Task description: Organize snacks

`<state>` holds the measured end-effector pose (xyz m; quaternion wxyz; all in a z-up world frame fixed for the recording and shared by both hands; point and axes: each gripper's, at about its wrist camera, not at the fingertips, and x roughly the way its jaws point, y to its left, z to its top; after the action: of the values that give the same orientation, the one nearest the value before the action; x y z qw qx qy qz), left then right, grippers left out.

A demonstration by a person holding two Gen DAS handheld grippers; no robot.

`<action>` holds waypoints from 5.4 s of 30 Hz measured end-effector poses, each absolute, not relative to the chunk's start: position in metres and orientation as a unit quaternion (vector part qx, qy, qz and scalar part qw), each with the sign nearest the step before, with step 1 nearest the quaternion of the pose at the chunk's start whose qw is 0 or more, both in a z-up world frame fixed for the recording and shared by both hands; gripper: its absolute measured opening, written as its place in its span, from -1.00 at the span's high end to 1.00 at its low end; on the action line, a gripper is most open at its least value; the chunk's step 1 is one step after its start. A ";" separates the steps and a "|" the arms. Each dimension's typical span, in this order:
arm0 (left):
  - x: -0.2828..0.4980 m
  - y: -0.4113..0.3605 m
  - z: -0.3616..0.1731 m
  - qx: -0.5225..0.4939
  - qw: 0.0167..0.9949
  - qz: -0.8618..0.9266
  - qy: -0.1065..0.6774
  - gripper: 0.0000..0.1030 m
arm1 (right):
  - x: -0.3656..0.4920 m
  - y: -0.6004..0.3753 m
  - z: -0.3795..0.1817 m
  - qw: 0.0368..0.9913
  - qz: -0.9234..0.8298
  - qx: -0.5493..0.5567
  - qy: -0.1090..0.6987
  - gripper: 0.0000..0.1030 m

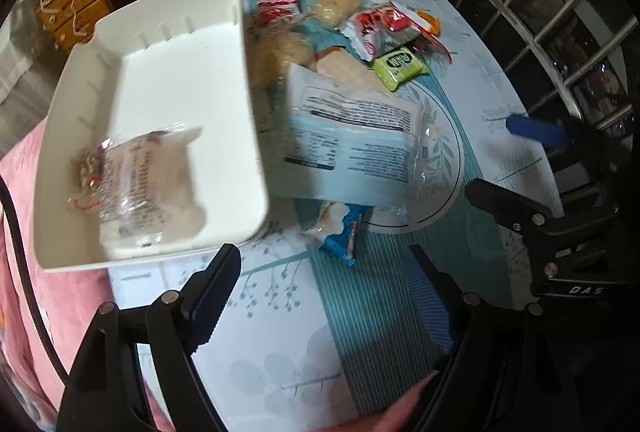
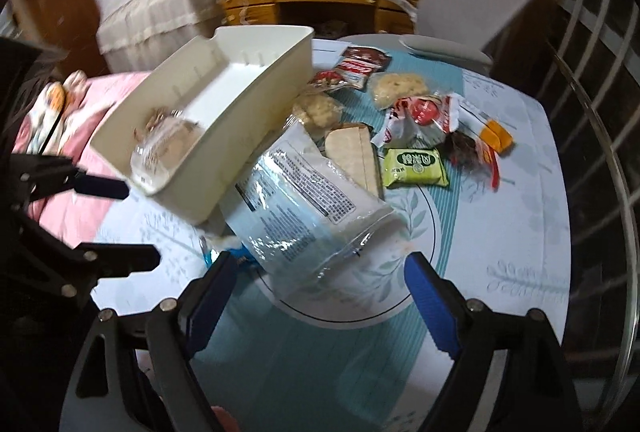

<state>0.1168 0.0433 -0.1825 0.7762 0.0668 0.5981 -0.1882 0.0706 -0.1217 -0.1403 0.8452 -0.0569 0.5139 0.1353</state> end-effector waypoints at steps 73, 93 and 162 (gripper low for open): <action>0.107 -0.025 -0.266 0.207 0.824 -0.182 0.495 0.43 | 0.122 -0.132 -0.238 0.797 0.280 -0.122 0.521 -0.26; 0.092 -0.008 -0.247 0.146 0.827 -0.109 0.532 0.47 | 0.098 -0.154 -0.208 0.798 0.226 -0.036 0.558 0.84; 0.163 0.234 -0.094 0.051 0.853 -0.184 0.486 -0.06 | 0.106 0.061 -0.052 0.902 0.103 0.090 0.409 0.24</action>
<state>0.1628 0.2344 -0.0938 0.8530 0.0511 0.4858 -0.1836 0.1061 0.0609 -0.0520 0.9022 0.0899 0.4091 0.1034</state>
